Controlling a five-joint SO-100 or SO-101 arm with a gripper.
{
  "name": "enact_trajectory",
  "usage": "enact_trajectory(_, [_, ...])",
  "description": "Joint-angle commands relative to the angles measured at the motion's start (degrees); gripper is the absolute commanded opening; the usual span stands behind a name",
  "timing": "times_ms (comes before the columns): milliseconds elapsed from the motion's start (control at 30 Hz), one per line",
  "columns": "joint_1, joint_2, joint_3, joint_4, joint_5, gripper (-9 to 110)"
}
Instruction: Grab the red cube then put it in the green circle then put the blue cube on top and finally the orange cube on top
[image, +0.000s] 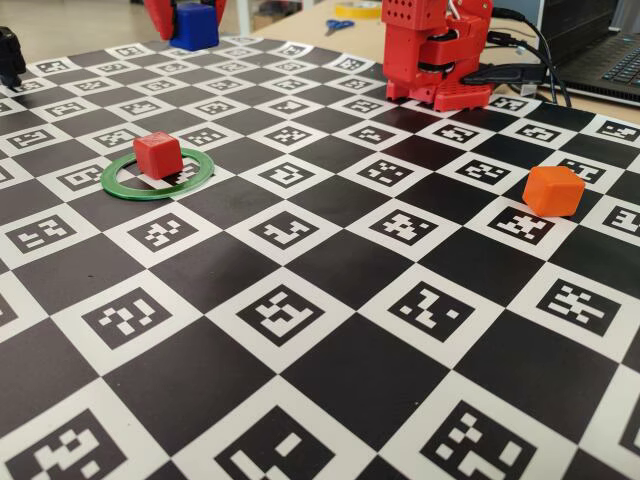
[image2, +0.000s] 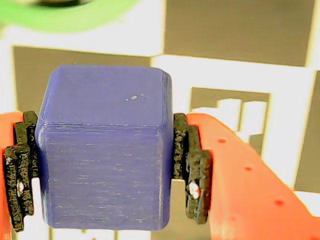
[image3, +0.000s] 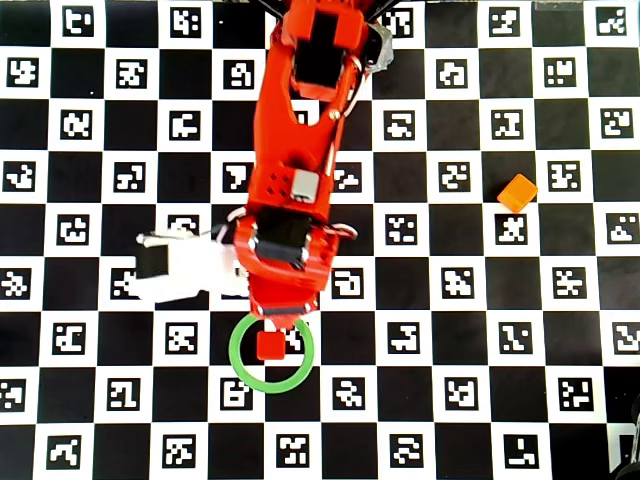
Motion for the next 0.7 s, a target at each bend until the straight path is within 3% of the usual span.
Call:
enact_trajectory(0, [-0.79,0.44,-8.09,5.19,0.18,10])
enact_trajectory(667, [0.35,-1.23,5.98,-11.60,0.44,10])
